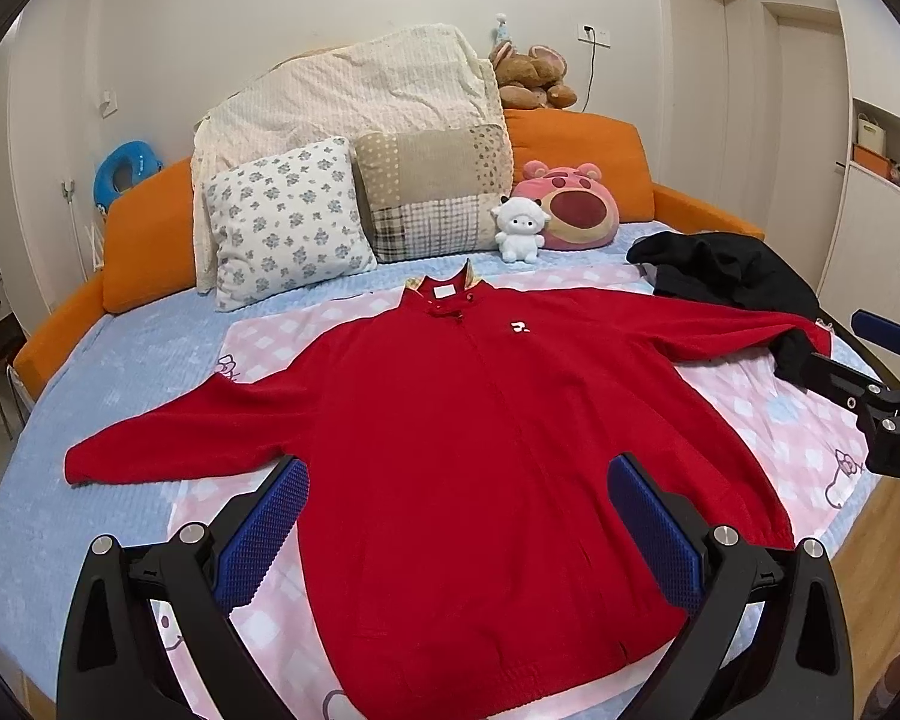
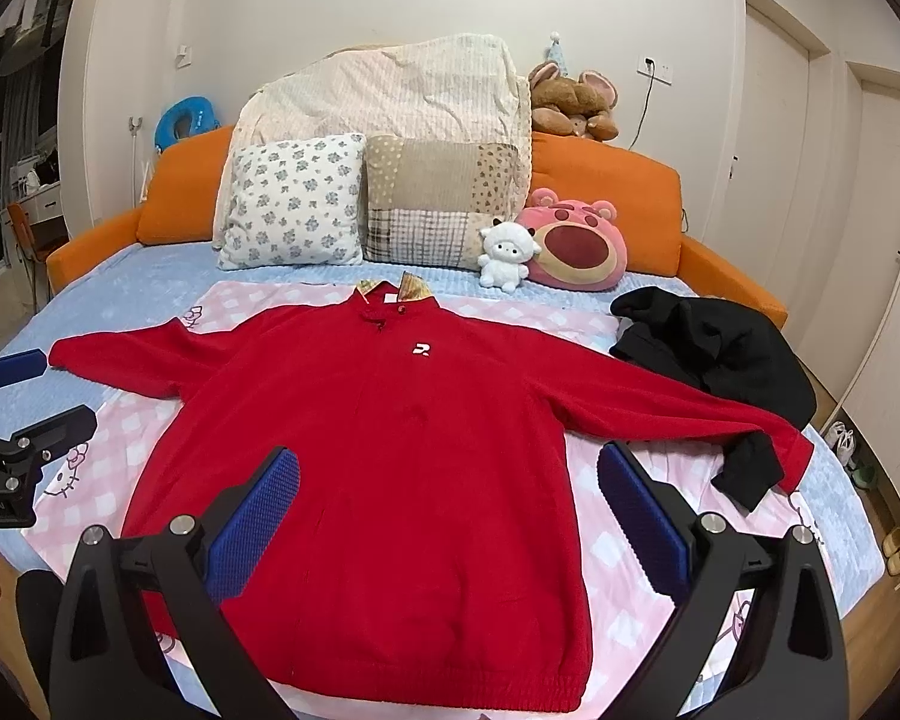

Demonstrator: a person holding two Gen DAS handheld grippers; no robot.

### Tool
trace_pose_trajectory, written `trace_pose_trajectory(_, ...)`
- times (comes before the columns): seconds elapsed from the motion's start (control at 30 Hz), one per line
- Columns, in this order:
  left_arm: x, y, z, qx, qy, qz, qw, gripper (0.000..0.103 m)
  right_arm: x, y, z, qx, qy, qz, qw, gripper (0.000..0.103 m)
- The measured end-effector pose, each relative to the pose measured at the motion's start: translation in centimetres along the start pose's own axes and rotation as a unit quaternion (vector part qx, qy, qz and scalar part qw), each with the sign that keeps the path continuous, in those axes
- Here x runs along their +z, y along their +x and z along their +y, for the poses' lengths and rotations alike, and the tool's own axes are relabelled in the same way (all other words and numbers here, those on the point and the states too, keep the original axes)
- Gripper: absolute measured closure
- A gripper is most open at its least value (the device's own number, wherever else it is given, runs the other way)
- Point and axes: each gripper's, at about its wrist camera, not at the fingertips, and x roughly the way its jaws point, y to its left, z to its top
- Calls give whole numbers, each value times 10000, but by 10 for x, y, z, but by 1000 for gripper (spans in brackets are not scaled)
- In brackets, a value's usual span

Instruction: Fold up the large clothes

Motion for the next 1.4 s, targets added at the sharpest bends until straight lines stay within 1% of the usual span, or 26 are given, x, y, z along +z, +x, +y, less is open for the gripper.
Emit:
trace_pose_trajectory(0.67,-4,-1,3,-38,-24,-8,10000,2,1,-2,1,-24,-29,-8,10000,4)
trace_pose_trajectory(1.4,-18,5,17,-8,8,151,9999,2,-2,-4,-6,-47,-50,32,10000,4)
